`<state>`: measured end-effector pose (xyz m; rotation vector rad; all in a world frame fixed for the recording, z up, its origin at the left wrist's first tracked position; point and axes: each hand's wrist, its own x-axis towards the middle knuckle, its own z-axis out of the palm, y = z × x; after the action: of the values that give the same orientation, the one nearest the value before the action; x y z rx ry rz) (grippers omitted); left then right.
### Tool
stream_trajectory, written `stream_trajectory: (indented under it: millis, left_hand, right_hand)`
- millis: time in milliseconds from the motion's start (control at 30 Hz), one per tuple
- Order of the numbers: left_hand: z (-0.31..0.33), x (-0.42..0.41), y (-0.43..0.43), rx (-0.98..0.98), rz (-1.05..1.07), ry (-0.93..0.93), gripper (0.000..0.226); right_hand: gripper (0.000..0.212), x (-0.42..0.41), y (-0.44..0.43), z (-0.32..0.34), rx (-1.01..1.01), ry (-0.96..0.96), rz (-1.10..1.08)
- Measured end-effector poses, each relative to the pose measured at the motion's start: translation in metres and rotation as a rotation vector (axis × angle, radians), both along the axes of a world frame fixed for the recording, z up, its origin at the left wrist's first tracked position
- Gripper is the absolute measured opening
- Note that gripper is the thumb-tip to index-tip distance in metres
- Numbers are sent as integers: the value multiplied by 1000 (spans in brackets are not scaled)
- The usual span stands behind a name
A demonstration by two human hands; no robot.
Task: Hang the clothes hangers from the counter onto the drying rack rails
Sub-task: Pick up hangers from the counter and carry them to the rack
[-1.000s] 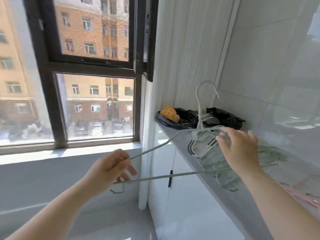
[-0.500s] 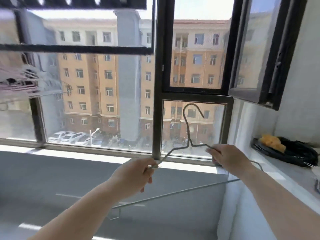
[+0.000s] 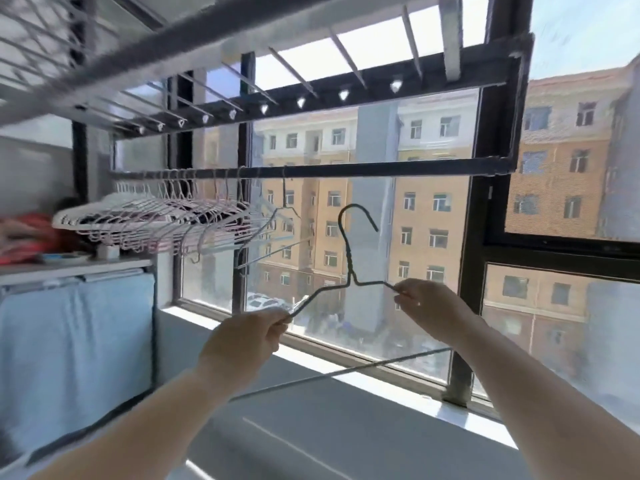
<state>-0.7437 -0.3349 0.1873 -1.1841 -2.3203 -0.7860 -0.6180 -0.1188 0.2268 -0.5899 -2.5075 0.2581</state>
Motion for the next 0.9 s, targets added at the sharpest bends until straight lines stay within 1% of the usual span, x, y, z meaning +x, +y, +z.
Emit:
stream_trajectory:
  millis: [67,133,267,333,400,433,467,567,633,767,833,900]
  left_hand:
    - [5,-23,-4,65,9,-67,22]
    - [15,-42,-5,81,54,-108,22]
    - [38,-82,3,105,131,-131,22]
    - [51,-103,12,96,156,-134,23]
    - [62,-119,21,98,165,-150,23]
    - [67,-126,27,106,166,-154,23]
    - [71,-132,33,112,164,-149,24]
    - [84,-145,49,115,160,-138,25]
    - [96,-156,58,142,170,-152,26]
    - [112,-176,76,152,125,-222,26]
    - [117,-184,84,154,100,-265,25]
    - [122,-194,93,155,84,-293,25]
  right_hand:
    - [32,-27,-1,13,22,18,32]
    - [37,-52,1,28,93,50,57]
    - [40,-95,14,66,330,156,40]
    - [42,-115,25,86,477,200,-28]
    - [41,-132,36,105,706,294,-104]
    - [40,-140,41,115,781,351,-127]
    - [41,-145,44,125,805,340,-159]
    - [47,-158,54,147,753,198,-277]
    - [49,-165,60,156,732,137,-362]
    - [51,-171,71,162,666,-12,-490]
    - [54,-171,77,161,616,-47,-522]
    - [55,-173,81,160,591,-28,-517]
